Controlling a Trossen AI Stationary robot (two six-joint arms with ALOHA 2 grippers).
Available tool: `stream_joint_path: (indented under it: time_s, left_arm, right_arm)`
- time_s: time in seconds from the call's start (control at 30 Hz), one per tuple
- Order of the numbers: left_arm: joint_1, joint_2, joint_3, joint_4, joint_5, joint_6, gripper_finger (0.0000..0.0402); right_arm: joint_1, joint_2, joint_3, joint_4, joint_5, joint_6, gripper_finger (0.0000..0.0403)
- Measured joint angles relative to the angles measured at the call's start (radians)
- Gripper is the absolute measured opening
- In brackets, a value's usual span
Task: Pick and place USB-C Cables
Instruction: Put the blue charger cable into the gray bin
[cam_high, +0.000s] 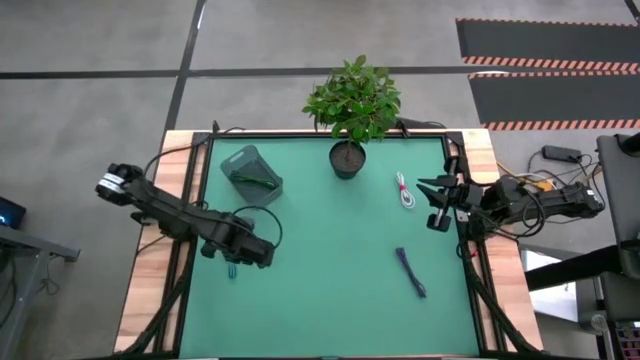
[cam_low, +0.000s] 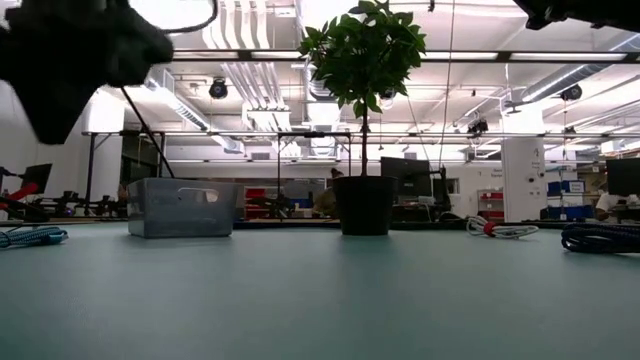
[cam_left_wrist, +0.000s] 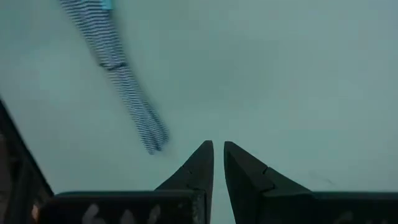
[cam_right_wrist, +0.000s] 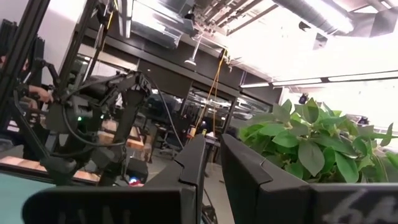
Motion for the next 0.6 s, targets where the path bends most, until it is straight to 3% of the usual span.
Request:
stream_joint_path:
  time_s: [0.17, 0.47, 0.6]
  left_arm:
    - [0.000, -0.066, -0.104, 0.010, 0.001, -0.080, 0.0061]
    - [0.000, -0.102, -0.240, 0.015, 0.001, -0.131, 0.0168]
    - [0.000, -0.101, -0.275, 0.015, -0.047, -0.132, 0.0191]
  right_arm:
    - [0.000, 0.000, 0.000, 0.000, 0.000, -0.012, 0.0043]
    - [0.000, 0.000, 0.000, -0.001, 0.001, -0.024, 0.0043]
    - [0.000, 0.000, 0.000, -0.001, 0.001, -0.031, 0.0043]
